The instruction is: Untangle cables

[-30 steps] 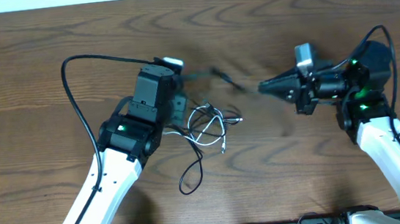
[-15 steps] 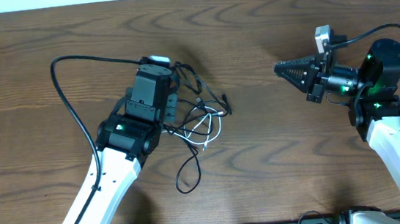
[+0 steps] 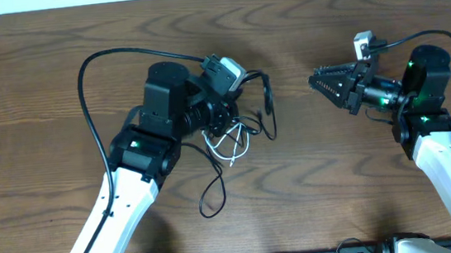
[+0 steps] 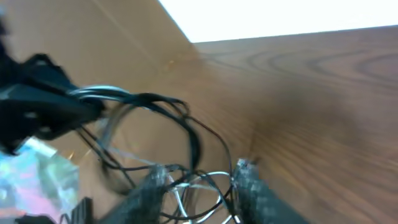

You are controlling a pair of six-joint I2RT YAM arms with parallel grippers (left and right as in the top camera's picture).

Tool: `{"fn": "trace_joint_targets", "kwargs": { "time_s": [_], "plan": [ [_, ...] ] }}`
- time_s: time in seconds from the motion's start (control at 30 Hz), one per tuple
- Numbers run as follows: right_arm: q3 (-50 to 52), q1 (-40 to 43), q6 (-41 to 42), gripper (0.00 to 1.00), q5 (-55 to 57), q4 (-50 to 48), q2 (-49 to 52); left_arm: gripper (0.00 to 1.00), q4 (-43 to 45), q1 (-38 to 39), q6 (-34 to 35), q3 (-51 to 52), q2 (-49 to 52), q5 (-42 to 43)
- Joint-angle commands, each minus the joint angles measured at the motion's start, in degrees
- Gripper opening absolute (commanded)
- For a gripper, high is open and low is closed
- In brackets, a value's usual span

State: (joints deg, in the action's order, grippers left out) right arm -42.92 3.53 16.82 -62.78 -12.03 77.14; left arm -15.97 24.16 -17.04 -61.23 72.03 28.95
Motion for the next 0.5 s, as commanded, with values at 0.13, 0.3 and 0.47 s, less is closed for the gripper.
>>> {"fn": "trace_joint_targets", "kwargs": {
  "time_s": [0.13,0.3,0.47],
  "plan": [
    [-0.1,-0.2,-2.8,0.69,2.9,1.0,0.0,0.08,6.1,0.0,-1.7,-0.9,-6.3,5.2],
    [-0.1,-0.3,-2.8,0.99,2.2,1.1,0.0,0.07,7.4,0.0,-1.8,-0.9,-8.7,5.2],
    [-0.1,-0.3,-2.8,0.99,1.0,0.9,0.0,0.07,7.6,0.0,-1.9,-0.9,-8.9,7.7]
  ]
}}
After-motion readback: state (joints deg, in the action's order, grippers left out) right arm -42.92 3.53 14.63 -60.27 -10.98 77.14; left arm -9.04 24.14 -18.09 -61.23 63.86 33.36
